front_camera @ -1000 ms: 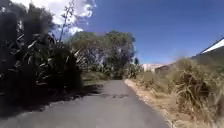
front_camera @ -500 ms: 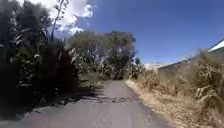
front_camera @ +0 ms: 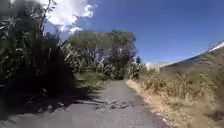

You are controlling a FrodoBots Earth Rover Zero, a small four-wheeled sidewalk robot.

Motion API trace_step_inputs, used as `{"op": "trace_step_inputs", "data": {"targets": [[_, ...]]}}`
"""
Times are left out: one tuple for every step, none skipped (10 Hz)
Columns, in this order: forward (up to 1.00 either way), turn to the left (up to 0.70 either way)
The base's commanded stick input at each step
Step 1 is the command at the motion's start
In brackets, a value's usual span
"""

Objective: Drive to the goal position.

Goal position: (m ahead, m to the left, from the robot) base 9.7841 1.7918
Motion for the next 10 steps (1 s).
{"op": "trace_step_inputs", "data": {"targets": [[0.85, 0.00], [0.85, 0.00], [0.85, 0.00], [0.85, 0.00], [0.85, 0.00], [0.85, 0.00], [0.85, 0.00], [0.85, 0.00], [0.85, 0.00], [0.85, 0.00]]}}
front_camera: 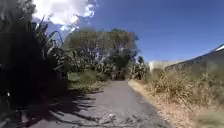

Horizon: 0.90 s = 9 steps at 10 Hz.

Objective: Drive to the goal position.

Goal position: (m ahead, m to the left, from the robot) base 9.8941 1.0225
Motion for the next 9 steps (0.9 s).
{"op": "trace_step_inputs", "data": {"targets": [[0.85, 0.00], [0.85, 0.00], [0.85, 0.00], [0.85, 0.00], [0.85, 0.00], [0.85, 0.00], [0.85, 0.00], [0.85, 0.00], [0.85, 0.00]]}}
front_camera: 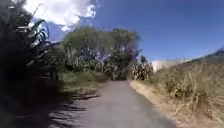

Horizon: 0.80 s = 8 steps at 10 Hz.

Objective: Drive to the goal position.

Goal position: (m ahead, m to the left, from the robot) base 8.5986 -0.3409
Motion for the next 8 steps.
{"op": "trace_step_inputs", "data": {"targets": [[0.85, 0.00], [0.85, 0.00], [0.85, 0.10], [0.85, 0.06], [0.85, 0.02], [0.85, 0.00], [0.85, 0.00], [0.85, 0.00]]}}
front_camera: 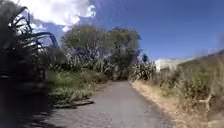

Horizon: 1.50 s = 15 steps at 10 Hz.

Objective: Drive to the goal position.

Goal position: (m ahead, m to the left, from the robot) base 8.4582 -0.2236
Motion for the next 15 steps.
{"op": "trace_step_inputs", "data": {"targets": [[0.85, 0.01], [0.85, 0.03], [0.85, -0.03], [0.85, -0.16], [0.85, -0.28], [0.85, 0.00], [0.85, 0.00], [0.85, 0.00], [0.85, 0.00], [0.85, 0.00], [0.85, 0.00], [0.85, 0.00], [0.85, 0.00], [0.85, 0.00], [0.85, 0.00]]}}
